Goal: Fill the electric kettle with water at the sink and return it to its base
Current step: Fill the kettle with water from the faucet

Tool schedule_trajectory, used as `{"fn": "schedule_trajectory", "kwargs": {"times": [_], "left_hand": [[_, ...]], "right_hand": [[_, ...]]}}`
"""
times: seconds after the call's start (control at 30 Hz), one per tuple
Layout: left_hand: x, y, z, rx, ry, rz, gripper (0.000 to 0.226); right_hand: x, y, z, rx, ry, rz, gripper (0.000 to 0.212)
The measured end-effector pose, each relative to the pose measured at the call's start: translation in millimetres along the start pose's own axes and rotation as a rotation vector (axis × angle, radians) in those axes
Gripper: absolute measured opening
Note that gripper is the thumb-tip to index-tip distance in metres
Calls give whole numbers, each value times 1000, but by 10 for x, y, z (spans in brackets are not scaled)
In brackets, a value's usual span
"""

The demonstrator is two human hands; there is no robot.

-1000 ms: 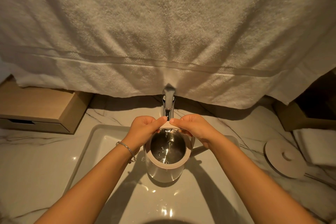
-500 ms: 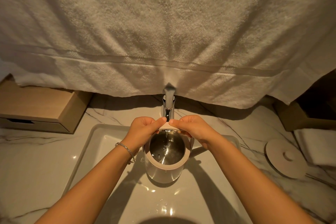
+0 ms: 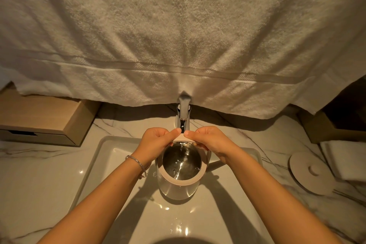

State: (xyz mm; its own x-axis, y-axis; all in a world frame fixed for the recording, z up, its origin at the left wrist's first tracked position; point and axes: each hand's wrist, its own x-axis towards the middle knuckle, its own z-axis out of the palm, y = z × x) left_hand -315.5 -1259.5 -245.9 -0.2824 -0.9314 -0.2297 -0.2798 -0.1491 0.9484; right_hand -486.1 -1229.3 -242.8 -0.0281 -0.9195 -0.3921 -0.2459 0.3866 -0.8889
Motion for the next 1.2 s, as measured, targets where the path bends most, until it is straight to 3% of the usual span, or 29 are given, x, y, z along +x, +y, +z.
{"fn": "schedule_trajectory", "kwargs": {"times": [1.2], "left_hand": [[9, 40, -7, -9, -20, 25, 46]], "right_hand": [[17, 9, -52, 23, -23, -21, 38]]}}
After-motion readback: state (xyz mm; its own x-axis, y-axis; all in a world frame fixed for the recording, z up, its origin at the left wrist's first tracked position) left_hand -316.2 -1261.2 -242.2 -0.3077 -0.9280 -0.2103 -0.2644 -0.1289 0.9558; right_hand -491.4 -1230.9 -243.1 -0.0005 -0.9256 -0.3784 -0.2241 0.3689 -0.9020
